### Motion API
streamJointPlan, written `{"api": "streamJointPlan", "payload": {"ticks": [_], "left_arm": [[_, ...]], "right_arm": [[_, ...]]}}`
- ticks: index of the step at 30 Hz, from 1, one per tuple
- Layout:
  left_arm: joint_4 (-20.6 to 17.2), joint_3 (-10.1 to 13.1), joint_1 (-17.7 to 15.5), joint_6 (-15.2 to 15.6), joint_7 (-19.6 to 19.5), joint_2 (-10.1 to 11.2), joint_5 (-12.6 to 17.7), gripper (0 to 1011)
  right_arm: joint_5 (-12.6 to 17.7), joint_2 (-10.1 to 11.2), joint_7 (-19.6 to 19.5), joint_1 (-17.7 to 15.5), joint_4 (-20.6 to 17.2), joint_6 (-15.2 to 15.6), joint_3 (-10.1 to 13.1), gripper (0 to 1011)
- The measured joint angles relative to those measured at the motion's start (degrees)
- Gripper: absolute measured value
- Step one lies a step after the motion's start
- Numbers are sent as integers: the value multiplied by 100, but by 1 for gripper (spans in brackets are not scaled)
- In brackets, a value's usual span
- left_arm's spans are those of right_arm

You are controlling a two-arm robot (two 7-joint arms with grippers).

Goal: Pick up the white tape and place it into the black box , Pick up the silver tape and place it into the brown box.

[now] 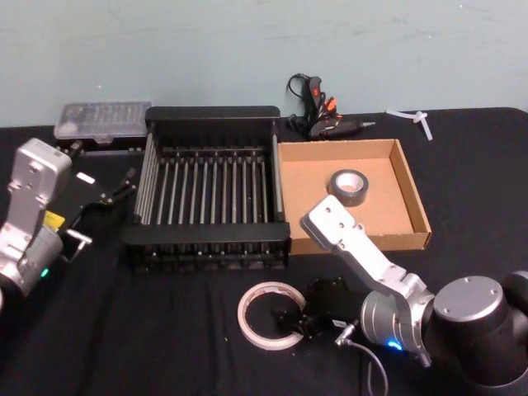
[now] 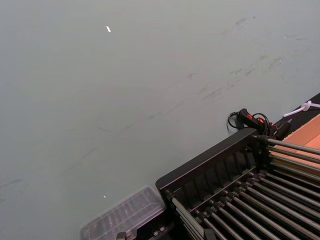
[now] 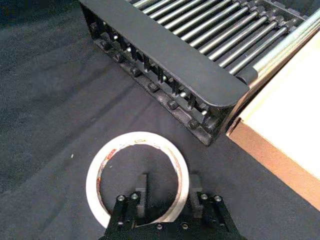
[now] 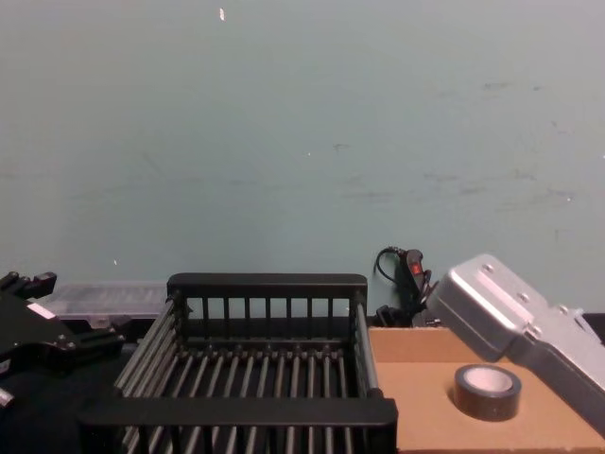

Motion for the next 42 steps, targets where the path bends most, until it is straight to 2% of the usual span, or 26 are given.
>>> {"api": "streamJointPlan", "payload": {"ticks": [2, 5, 8, 9, 16, 29, 42], "left_arm": [[0, 0, 0, 0, 0, 0, 0, 1001], [0, 0, 0, 0, 0, 0, 0, 1001], [0, 0, 0, 0, 0, 0, 0, 1001], [0, 0, 0, 0, 0, 0, 0, 1001], [0, 0, 0, 0, 0, 0, 0, 1001], [0, 0, 0, 0, 0, 0, 0, 1001], [0, 0, 0, 0, 0, 0, 0, 1001]], "right_arm": [[1, 0, 0, 0, 0, 0, 0, 471], [1, 0, 0, 0, -1, 0, 1, 411], [3, 0, 0, 0, 0, 0, 1, 307], [4, 0, 0, 0, 0, 0, 1, 246], [7, 0, 1, 0, 0, 0, -1, 94], [18, -2, 4, 0, 0, -1, 6, 90], [347, 110, 171, 18, -210, -170, 92, 90]]}}
